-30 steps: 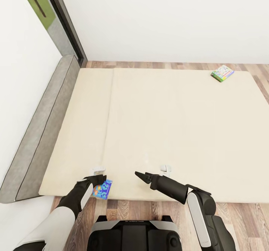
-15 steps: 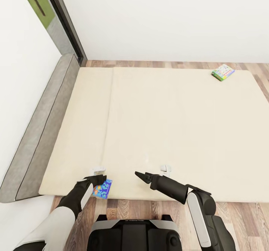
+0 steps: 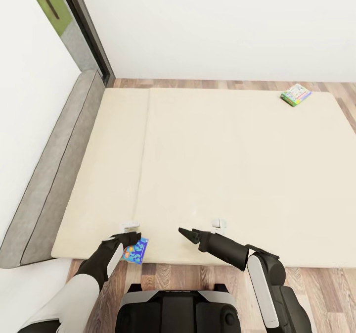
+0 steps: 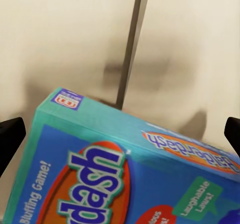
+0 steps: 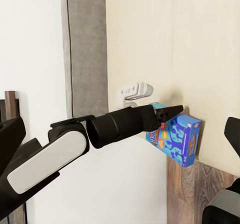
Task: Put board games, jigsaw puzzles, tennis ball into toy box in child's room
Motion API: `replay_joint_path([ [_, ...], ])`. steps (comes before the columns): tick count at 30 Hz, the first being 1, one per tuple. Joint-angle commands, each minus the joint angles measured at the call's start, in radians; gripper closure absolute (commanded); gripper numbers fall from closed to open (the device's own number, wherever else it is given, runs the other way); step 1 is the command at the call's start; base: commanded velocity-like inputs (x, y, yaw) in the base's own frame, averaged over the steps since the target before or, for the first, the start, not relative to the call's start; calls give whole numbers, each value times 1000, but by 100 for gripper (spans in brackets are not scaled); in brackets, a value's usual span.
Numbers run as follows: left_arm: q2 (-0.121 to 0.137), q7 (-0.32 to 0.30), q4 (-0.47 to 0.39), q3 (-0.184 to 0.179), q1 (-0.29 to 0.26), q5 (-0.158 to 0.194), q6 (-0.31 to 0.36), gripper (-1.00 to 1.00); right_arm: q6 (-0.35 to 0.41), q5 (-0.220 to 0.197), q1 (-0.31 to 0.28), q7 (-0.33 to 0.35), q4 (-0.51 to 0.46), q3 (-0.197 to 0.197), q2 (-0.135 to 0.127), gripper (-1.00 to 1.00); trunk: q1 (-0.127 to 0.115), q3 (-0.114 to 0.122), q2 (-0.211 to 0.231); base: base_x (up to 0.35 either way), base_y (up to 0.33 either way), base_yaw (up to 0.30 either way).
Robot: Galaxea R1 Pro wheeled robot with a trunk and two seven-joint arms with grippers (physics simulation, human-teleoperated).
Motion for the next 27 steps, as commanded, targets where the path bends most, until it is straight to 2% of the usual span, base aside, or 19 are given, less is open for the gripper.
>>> replay_joint_path([
  [1,-1,1,-2,5,0,1,6,-100,6,1,0,5,0,-2,1,-100,0,-1,-1,0,0,0],
  [27,-3,-4,-2,3,0,1,8,-100,5,0,0,5,0,-5,1,-100,0,-6,-1,0,-7,0],
])
